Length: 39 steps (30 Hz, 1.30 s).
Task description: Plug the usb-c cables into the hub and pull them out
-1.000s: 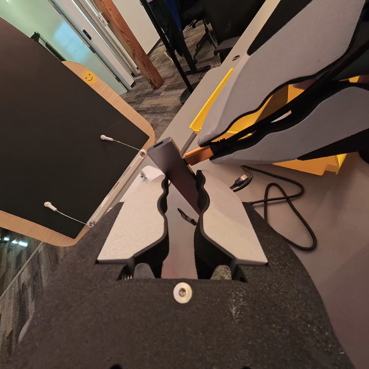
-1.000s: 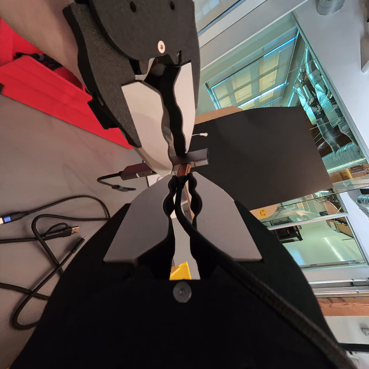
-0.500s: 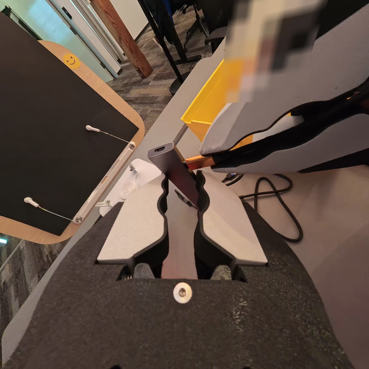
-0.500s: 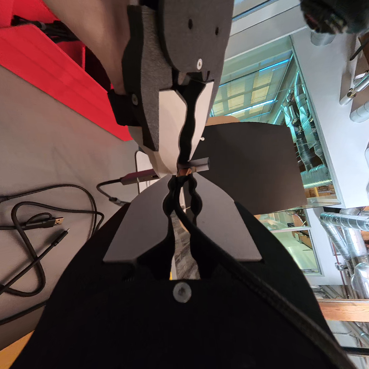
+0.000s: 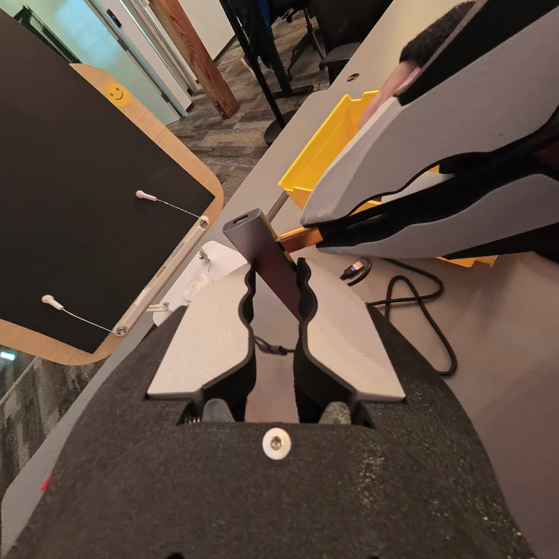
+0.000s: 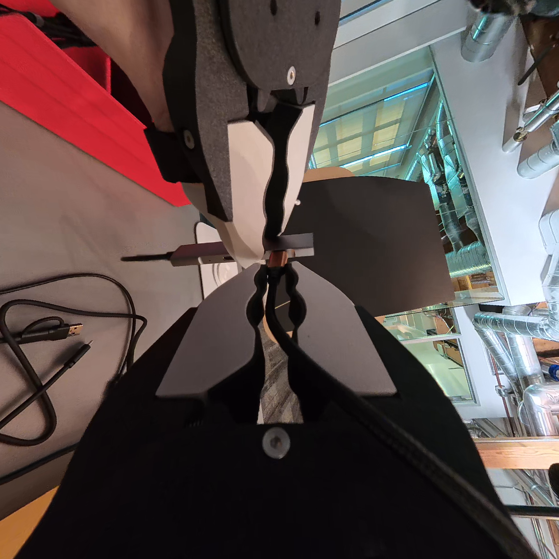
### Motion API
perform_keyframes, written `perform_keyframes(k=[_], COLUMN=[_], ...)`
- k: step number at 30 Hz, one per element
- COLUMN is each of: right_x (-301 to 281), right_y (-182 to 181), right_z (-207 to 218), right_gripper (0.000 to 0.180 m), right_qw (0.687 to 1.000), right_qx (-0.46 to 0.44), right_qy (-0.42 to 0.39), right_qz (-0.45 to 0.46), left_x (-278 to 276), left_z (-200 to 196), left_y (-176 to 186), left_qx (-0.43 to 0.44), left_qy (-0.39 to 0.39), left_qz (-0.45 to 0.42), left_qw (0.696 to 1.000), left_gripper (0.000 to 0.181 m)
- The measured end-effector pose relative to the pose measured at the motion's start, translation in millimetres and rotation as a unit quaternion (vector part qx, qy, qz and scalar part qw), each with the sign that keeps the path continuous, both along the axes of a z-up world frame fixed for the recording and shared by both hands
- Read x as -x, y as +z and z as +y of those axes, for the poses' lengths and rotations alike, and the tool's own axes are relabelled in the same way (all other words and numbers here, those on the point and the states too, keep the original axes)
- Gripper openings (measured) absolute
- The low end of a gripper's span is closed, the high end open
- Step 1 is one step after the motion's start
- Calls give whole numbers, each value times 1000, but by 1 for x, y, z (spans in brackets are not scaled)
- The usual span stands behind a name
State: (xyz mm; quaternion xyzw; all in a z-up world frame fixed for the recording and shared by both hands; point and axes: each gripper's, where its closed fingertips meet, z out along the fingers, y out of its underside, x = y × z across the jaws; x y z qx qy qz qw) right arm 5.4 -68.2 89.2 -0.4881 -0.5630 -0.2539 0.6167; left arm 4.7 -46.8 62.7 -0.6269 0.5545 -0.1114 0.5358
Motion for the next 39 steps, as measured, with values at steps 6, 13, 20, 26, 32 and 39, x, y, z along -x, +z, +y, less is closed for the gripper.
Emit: perform_keyframes(k=[6, 13, 20, 26, 32, 39], right_x=[-2, -6, -5, -1, 2, 0], right_y=[-3, -4, -9, -4, 21, 35], right_z=[4, 6, 8, 6, -9, -15], right_gripper=[13, 13, 13, 13, 13, 13], right_qw=[1000, 1000, 1000, 1000, 996, 992], right_qx=[10, 13, 19, -3, -85, -121], right_qy=[-10, -10, -5, 0, 16, 18], right_qz=[3, 3, 3, 8, 10, 35], left_x=[0, -2, -3, -2, -3, -6], left_z=[4, 5, 7, 8, -4, -8], left_y=[-2, -3, -7, -3, 23, 40], left_qx=[-11, -11, -13, -11, -10, -97], left_qy=[14, 12, 17, 16, -28, -27], left_qz=[6, 1, 8, -9, -79, -136], left_qw=[1000, 1000, 1000, 1000, 996, 986], left_gripper=[26, 25, 25, 25, 26, 29])
